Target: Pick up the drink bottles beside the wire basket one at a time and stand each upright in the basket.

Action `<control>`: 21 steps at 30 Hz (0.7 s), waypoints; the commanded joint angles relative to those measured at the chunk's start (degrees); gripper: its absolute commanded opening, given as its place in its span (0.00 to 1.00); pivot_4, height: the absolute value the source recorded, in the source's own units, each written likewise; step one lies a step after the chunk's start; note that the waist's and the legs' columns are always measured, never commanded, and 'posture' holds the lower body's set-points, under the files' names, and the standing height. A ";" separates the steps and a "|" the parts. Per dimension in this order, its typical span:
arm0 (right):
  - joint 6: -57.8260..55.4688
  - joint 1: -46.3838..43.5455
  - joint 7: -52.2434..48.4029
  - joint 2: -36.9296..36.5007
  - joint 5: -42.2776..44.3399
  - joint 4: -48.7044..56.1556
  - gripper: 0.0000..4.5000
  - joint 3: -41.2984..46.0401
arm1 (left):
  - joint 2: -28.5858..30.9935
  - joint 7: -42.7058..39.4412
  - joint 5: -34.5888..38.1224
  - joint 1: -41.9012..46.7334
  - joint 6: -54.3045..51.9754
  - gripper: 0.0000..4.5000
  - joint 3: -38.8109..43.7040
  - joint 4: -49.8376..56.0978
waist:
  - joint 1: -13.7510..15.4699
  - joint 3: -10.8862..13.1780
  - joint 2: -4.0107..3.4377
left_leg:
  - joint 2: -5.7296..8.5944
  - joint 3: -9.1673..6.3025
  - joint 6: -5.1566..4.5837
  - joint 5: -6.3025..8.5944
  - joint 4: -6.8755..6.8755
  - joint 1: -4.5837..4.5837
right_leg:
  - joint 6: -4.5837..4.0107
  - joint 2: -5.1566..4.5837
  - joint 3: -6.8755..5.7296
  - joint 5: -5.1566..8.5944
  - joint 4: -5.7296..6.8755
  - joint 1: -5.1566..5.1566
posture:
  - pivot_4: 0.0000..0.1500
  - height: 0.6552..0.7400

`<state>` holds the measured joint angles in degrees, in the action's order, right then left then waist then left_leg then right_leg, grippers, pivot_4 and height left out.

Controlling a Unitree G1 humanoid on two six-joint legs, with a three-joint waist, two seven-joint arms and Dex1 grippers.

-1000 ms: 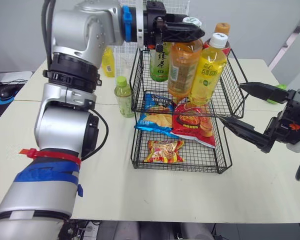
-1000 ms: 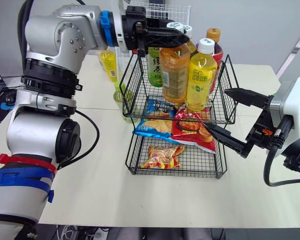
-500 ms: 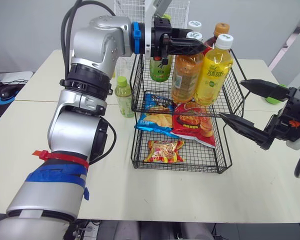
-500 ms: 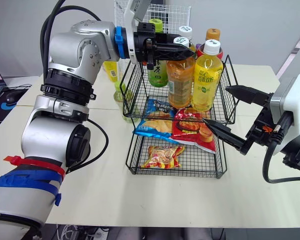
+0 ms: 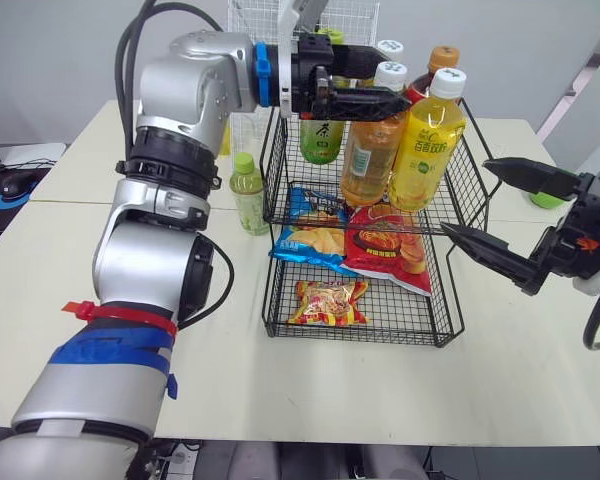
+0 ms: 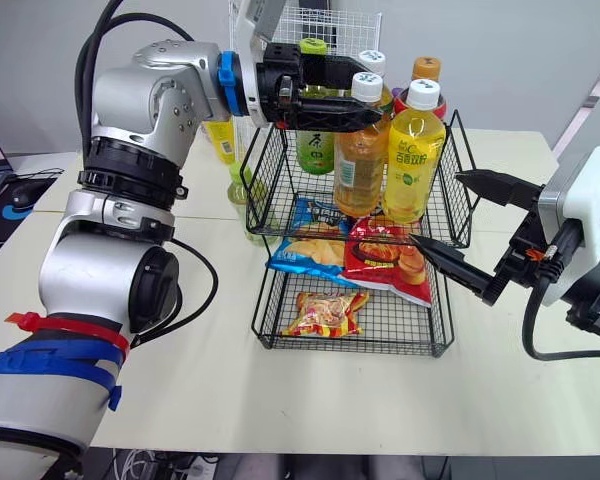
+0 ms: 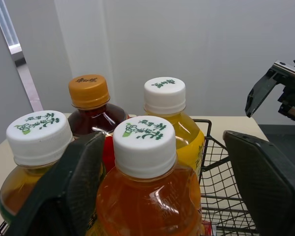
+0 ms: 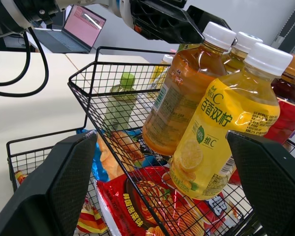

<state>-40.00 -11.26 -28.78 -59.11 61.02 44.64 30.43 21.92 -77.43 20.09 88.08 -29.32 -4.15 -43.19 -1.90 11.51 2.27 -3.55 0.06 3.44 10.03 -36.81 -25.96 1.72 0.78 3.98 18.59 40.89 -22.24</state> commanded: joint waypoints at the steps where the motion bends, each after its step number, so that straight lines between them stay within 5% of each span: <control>1: 1.14 -0.97 -0.86 -0.85 -1.07 -0.27 1.00 0.92 | 2.27 -1.98 1.12 2.25 0.52 0.99 2.18 4.10 | 0.00 0.00 0.00 | 0.00 -0.01 0.00 0.00 0.00 0.00 | 0.00 0.00 0.00 0.00 0.00 0.00 | 1.00 0.95; 6: 1.36 -1.89 -2.48 -0.80 -1.82 -0.84 1.00 0.09 | 8.88 -3.79 2.86 0.46 -2.21 0.99 4.72 9.83 | -0.37 -0.01 -0.01 | -0.04 0.00 0.00 0.00 0.04 0.02 | -0.03 0.02 0.01 -0.01 0.01 -0.03 | 1.00 0.95; 11: 2.15 -2.86 -5.42 -0.66 -2.61 -1.61 1.00 -2.55 | 15.07 2.93 4.61 -4.46 -8.48 0.99 9.05 20.79 | -0.31 -0.03 -0.06 | -0.05 -0.02 0.01 0.00 0.02 0.07 | -0.01 0.01 -0.01 0.00 0.03 0.03 | 1.00 0.95; 21: 4.40 -8.27 -11.69 1.59 -2.13 -2.60 1.00 -10.26 | 28.72 14.47 8.36 -25.24 -19.67 0.99 20.45 38.51 | -0.43 -0.04 -0.08 | -0.12 -0.07 0.01 -0.01 -0.05 0.11 | -0.06 0.01 -0.07 -0.03 0.11 0.03 | 1.00 0.95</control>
<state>-36.92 -18.06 -39.71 -57.75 57.99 41.77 19.89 48.81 -64.23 26.67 63.40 -47.78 13.23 -8.73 -2.33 11.47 2.20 -3.66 0.00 3.45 10.02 -36.86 -25.85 1.66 0.78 3.92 18.56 41.00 -22.20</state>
